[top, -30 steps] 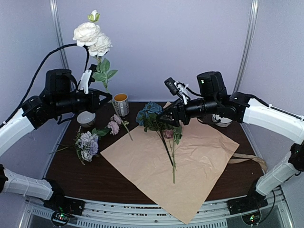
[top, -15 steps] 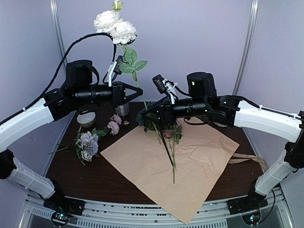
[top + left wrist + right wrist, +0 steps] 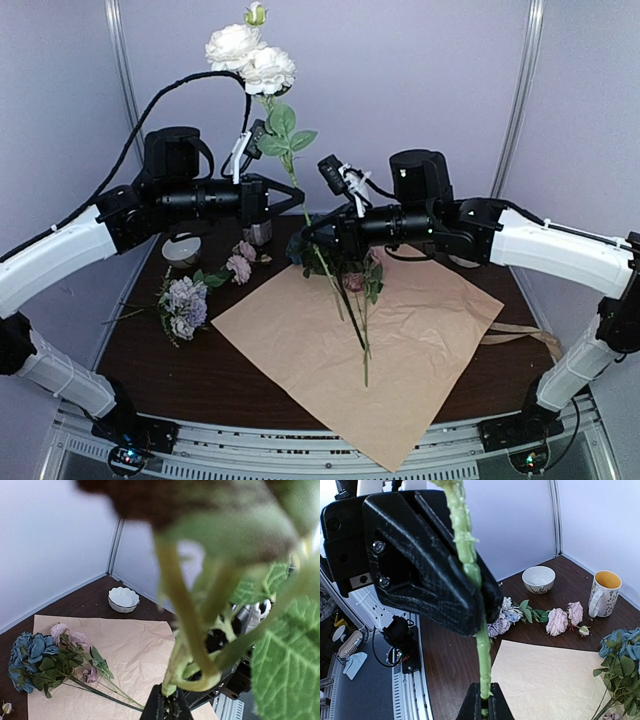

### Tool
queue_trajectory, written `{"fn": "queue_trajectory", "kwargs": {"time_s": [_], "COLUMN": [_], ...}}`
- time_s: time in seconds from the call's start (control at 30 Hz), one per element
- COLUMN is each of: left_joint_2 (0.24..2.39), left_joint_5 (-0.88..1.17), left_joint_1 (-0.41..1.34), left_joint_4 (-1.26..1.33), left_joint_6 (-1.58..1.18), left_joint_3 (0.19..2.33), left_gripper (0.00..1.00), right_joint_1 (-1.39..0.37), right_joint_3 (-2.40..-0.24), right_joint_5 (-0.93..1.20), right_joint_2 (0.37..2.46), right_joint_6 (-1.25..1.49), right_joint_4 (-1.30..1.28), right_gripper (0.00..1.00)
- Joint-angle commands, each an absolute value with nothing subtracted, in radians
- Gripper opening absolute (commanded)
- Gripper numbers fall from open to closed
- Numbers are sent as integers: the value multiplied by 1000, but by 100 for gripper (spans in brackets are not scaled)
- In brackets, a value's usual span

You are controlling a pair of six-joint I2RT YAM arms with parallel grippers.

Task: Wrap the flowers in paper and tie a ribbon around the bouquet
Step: Pass from the left arm to the right, then place the fake flower on the flattened wrapping paper.

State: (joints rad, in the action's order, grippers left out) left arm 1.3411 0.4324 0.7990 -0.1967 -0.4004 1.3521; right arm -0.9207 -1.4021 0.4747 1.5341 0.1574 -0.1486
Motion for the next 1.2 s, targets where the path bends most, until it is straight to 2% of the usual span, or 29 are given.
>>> {"fn": "queue_trajectory", "kwargs": {"time_s": [0.0, 0.07, 0.1, 0.13, 0.17, 0.23, 0.3, 0.5, 0.8, 0.93, 1.07, 1.17], "left_joint_2": [1352, 1361, 1368, 1378, 1388, 1407, 1411, 1363, 1265, 1267, 1327, 1421], "left_joint_5": [433, 389, 353, 311, 266, 207, 181, 89, -25, -18, -34, -35], "left_joint_1": [806, 806, 805, 803, 801, 789, 765, 609, 192, 44, -58, -113], "left_joint_4": [-189, -229, -266, -311, -362, -448, -507, -598, -655, -623, -607, -602], "left_joint_6": [-380, -380, -380, -376, -372, -363, -365, -396, -449, -452, -440, -425], "left_joint_3": [1394, 1403, 1417, 1432, 1459, 1490, 1496, 1393, 1138, 1060, 1051, 1076], "left_gripper": [0, 2, 29, 49, 64, 80, 86, 89, 86, 83, 77, 67], "right_joint_1": [-907, -901, -895, -885, -871, -835, -800, -739, -721, -722, -721, -721], "right_joint_3": [-1410, -1394, -1379, -1363, -1343, -1285, -1230, -1092, -971, -963, -960, -958], "right_joint_5": [469, 456, 447, 442, 440, 434, 412, 312, 280, 248, 216, 199], "right_joint_2": [1521, 1515, 1510, 1507, 1501, 1495, 1500, 1568, 1663, 1659, 1614, 1563], "right_joint_6": [201, 234, 259, 290, 329, 402, 456, 506, 577, 569, 538, 507], "right_joint_4": [-129, -126, -124, -122, -115, -100, -114, -180, -122, -129, -161, -182], "right_gripper": [0, 0, 0, 0, 0, 0, 0, 0, 0, 27, 32, 33]}}
